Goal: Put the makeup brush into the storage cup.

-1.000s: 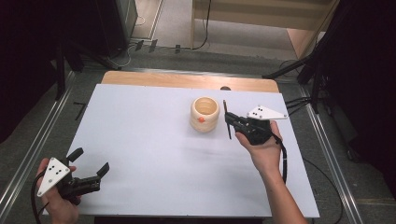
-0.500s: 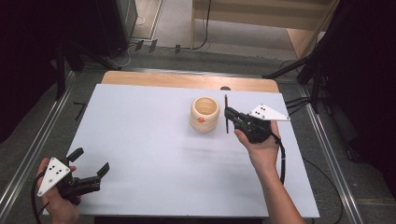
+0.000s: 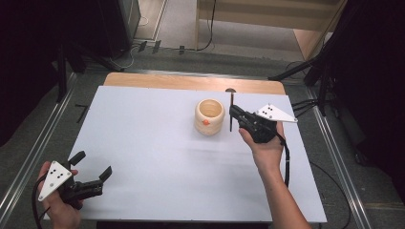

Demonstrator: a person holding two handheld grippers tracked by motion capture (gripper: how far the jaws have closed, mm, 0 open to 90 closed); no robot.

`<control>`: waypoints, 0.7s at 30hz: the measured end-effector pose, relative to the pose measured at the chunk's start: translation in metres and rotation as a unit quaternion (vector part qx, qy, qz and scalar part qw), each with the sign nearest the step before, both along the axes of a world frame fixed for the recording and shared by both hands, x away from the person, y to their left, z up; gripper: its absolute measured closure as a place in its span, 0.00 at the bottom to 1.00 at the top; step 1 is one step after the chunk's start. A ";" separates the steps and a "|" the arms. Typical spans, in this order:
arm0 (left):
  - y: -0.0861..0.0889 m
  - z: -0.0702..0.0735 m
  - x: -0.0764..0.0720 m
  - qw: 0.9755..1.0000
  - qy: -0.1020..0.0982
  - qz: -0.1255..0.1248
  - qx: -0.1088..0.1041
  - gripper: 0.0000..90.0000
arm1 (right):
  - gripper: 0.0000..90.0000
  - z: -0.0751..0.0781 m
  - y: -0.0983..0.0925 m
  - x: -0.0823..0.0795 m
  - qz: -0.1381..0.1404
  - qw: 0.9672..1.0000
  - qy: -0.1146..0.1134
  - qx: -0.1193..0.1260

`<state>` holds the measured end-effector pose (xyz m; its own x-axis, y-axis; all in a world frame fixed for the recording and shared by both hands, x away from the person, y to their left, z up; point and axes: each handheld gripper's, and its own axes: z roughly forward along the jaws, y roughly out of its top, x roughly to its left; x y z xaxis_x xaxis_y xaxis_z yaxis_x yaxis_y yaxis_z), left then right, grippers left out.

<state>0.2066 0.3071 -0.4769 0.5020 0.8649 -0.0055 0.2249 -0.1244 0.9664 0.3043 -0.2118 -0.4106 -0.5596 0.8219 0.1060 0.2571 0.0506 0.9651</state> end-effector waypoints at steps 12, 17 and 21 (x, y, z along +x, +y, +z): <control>0.000 0.000 0.000 1.000 0.001 -0.001 0.001 0.00 | 0.94 0.008 0.005 0.009 -0.005 1.000 -0.016 0.006; 0.000 0.000 0.000 1.000 0.000 -0.001 0.000 0.00 | 0.94 0.011 0.007 0.012 -0.006 1.000 -0.018 0.009; 0.000 0.000 0.000 1.000 0.000 -0.001 -0.001 0.00 | 0.94 0.014 0.009 0.016 -0.008 1.000 -0.020 0.013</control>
<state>0.2068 0.3071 -0.4770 0.5038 0.8638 -0.0062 0.2241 -0.1237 0.9667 0.3200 -0.2032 -0.3971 -0.5509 0.8281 0.1043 0.2181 0.0222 0.9757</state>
